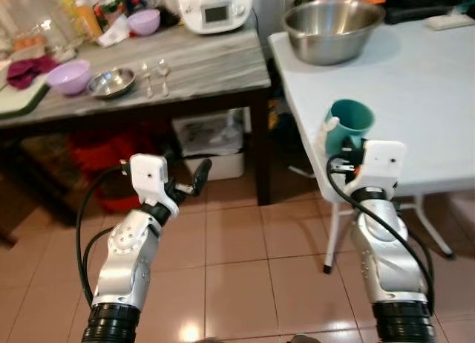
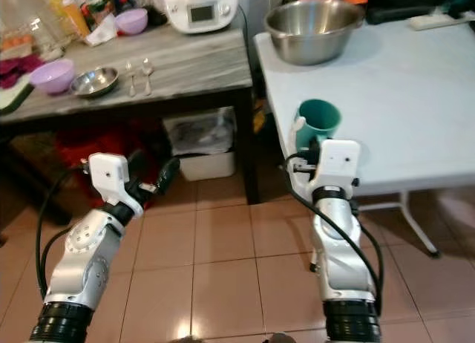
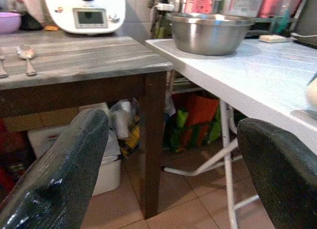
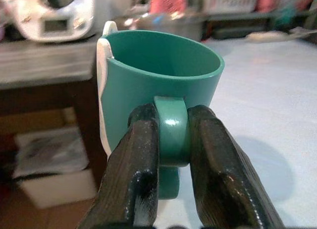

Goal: Setting the table

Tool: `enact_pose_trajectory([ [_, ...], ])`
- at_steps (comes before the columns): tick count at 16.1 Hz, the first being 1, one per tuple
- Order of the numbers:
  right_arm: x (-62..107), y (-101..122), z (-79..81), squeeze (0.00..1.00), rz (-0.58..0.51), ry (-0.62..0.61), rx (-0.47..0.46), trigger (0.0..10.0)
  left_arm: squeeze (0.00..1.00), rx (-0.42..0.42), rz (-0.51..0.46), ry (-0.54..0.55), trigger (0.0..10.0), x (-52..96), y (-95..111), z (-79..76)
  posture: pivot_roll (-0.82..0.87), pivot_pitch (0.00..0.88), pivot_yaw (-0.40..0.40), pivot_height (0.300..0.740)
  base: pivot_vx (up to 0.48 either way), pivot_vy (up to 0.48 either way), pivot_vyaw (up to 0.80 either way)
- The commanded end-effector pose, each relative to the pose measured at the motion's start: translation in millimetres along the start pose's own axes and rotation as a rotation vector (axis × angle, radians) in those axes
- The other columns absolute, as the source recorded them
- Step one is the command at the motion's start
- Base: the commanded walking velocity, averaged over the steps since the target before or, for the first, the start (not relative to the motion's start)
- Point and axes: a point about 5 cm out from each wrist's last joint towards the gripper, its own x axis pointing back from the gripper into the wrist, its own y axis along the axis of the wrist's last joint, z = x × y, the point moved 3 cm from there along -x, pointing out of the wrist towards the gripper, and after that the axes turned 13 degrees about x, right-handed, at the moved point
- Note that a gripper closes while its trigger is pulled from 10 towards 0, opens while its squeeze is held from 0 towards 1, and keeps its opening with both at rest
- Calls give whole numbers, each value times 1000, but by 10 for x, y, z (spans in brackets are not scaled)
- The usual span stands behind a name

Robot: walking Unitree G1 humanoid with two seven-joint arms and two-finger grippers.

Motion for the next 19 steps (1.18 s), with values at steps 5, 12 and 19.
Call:
enact_pose_trajectory([
  [5,30,88,138,0,-29,47,-26,10000,0,-67,-1,110,10000,48,26,234,-184,85,102,740,0,459,0],
  [12,53,79,161,0,-26,60,-34,10000,0,-75,3,135,10000,32,-10,265,-191,83,101,740,0,456,0],
  [19,62,59,184,0,-21,68,-31,10000,0,-86,5,112,10000,33,-20,256,-191,77,98,740,0,0,178],
])
